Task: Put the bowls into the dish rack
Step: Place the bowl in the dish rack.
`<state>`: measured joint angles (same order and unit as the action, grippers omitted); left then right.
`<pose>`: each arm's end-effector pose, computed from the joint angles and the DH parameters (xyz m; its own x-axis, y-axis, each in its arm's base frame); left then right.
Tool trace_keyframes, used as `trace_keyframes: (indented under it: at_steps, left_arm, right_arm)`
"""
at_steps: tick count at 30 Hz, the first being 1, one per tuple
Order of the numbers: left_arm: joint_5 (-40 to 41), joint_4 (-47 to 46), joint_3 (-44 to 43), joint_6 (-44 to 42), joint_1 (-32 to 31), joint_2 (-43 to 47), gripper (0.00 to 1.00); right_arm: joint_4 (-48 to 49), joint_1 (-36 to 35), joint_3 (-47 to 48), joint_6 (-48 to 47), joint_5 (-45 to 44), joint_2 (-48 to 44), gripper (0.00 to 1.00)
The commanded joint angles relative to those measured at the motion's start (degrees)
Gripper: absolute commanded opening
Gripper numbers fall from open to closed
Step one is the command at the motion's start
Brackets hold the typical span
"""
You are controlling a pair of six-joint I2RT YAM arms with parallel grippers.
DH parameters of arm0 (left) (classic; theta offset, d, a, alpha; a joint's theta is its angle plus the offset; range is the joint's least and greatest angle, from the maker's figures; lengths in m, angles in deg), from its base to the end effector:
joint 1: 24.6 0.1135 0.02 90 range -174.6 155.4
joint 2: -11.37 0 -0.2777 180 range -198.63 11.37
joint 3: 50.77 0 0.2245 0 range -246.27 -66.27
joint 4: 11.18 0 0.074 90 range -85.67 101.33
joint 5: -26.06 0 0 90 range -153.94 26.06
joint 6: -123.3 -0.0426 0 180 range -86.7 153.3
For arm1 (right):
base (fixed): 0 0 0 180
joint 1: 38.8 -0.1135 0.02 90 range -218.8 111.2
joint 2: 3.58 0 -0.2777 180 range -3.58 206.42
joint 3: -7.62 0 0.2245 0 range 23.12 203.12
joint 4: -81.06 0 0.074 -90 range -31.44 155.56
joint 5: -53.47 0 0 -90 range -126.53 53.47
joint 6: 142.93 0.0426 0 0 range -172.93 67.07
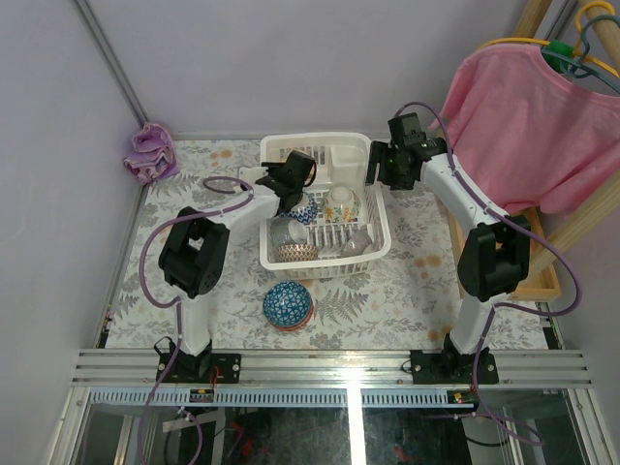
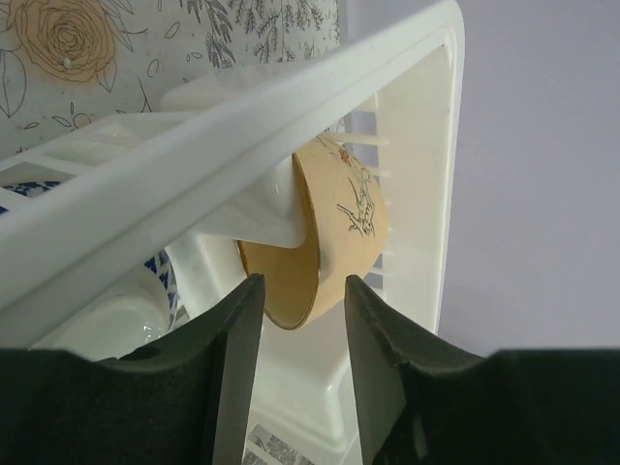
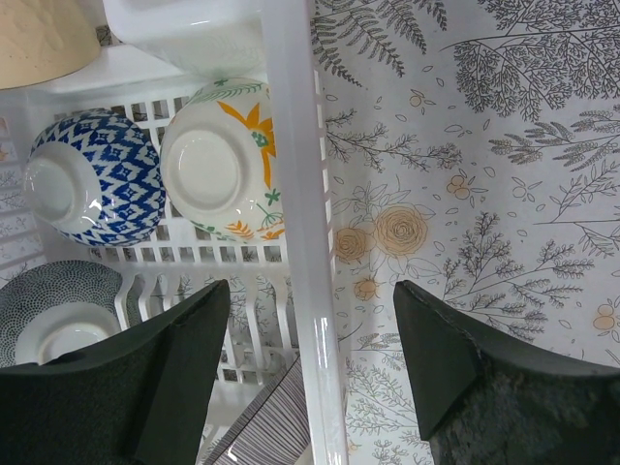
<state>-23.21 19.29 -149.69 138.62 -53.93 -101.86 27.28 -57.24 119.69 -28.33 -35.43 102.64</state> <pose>0.3820 -0.1827 0.2383 0.1937 -0.9471 -0.2557 -0.5837 0.0983 -0.8060 0.3783 0.1270 0.3165 -0.7770 0.1796 -0.6033 -0.0055 0.9564 0.2919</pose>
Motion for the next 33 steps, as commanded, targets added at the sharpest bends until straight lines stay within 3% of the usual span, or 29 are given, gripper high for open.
trace_keyframes:
  at_steps: [1, 4, 6, 15, 22, 29, 33]
  left_arm:
    - [0.24, 4.73, 1.07, 0.13, 0.27, 0.29, 0.39]
    - [0.33, 4.74, 0.40, -1.30, 0.32, 0.88, 0.41]
    - [-0.11, 4.06, -0.01, -3.21, 0.38, 1.75, 0.49]
    - [-4.34, -3.18, -3.26, -19.88, 1.31, 5.05, 0.66]
    - [-7.32, -6.25, -4.41, -27.87, 1.65, 8.57, 0.68]
    - [-17.52, 6.47, -14.73, -40.91, 1.63, 12.70, 0.68]
    - [-26.59, 17.25, -15.34, -46.24, 1.26, 18.69, 0.68]
  right_arm:
    - [-0.74, -0.38, 2.35, -0.07, 0.88, -2.92, 0.76]
    - [-0.81, -0.41, 2.30, 0.01, 0.93, -3.09, 0.76]
    - [-0.83, -0.40, 2.30, -0.03, 0.88, -3.28, 0.76]
    - [-0.94, -0.36, 0.57, 0.63, 0.72, -5.91, 0.81]
    - [-2.33, -0.31, 0.81, 1.39, 1.45, -7.96, 0.83]
    - [-6.99, -0.32, -1.85, 1.66, 4.53, -12.99, 0.83]
    - [-9.35, -0.40, -5.21, 1.12, 7.60, -16.28, 0.83]
